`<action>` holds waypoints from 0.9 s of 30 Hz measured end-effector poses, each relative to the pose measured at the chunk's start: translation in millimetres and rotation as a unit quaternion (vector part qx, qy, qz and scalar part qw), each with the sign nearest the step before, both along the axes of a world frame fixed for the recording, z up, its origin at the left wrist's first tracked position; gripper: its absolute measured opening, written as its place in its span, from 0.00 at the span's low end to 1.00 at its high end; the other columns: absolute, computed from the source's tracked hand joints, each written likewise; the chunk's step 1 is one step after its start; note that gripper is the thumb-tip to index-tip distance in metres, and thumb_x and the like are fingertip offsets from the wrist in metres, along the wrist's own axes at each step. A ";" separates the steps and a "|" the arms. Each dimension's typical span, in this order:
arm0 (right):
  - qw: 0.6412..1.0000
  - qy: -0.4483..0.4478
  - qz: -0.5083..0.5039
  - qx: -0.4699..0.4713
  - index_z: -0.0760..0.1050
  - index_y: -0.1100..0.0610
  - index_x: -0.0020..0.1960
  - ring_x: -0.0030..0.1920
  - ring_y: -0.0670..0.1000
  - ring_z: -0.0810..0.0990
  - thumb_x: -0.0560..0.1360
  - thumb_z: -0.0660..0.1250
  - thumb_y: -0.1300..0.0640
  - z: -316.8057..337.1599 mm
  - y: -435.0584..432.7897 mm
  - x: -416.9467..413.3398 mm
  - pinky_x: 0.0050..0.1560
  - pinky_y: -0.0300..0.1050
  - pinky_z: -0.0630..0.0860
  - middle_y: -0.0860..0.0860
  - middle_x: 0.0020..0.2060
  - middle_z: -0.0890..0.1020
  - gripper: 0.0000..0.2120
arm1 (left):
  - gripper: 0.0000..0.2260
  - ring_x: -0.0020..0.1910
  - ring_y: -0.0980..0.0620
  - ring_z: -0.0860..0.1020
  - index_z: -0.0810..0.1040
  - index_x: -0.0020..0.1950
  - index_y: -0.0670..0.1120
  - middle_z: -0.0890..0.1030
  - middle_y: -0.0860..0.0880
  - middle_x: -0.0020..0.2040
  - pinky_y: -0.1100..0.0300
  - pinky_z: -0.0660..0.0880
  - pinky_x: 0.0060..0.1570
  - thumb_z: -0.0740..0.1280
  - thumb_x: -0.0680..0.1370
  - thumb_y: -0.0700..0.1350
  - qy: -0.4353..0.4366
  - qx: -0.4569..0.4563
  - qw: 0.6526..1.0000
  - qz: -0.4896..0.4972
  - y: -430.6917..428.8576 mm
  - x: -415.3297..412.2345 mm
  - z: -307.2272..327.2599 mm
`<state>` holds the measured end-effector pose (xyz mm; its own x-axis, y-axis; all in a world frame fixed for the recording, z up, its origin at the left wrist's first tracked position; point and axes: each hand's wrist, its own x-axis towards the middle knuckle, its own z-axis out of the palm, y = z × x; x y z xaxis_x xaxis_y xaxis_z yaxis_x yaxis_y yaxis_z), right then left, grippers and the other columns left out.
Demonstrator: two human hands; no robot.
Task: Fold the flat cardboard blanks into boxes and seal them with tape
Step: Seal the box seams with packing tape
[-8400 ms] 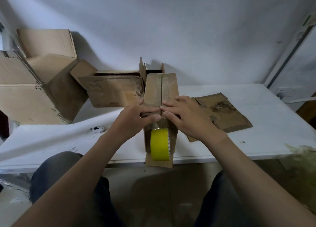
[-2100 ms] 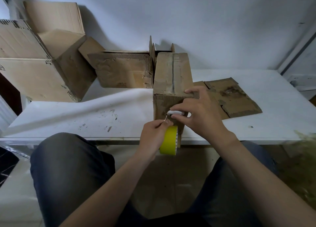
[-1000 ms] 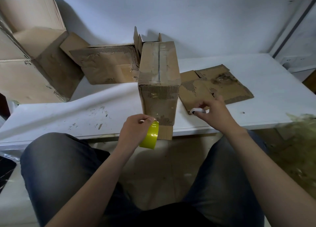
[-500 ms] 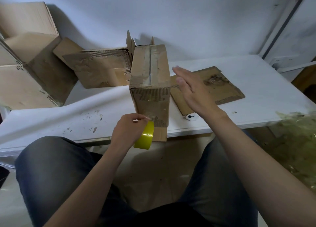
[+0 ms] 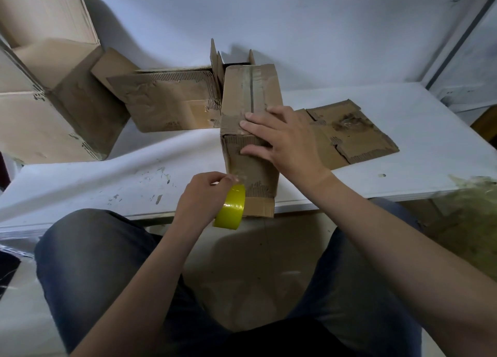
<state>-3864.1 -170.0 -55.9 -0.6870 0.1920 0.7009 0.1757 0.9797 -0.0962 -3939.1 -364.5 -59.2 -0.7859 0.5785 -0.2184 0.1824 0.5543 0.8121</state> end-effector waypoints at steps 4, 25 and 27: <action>0.995 -0.031 -0.053 0.076 0.75 0.47 0.69 0.64 0.60 0.73 0.69 0.70 0.31 -7.9 -7.2 7.7 0.64 0.57 0.68 0.48 0.64 0.78 0.33 | 0.16 0.50 0.45 0.81 0.84 0.55 0.54 0.82 0.52 0.52 0.40 0.82 0.51 0.65 0.75 0.61 -0.016 0.013 1.000 -0.006 -3.5 0.9 2.0; 0.947 -0.095 0.076 -0.297 0.59 0.41 0.70 0.55 0.47 0.77 0.69 0.78 0.41 37.5 -91.3 67.0 0.52 0.49 0.80 0.41 0.58 0.75 0.38 | 0.16 0.49 0.44 0.83 0.87 0.54 0.48 0.83 0.38 0.55 0.44 0.81 0.55 0.74 0.70 0.54 -0.295 0.277 0.914 0.014 -28.1 31.1 73.7; 0.946 -0.103 0.074 -0.297 0.59 0.40 0.68 0.57 0.48 0.77 0.70 0.78 0.45 42.0 -89.8 68.3 0.52 0.51 0.80 0.43 0.61 0.75 0.35 | 0.07 0.52 0.47 0.81 0.87 0.48 0.51 0.82 0.47 0.51 0.46 0.82 0.54 0.73 0.76 0.52 -0.271 0.269 0.923 0.048 -26.3 31.8 75.9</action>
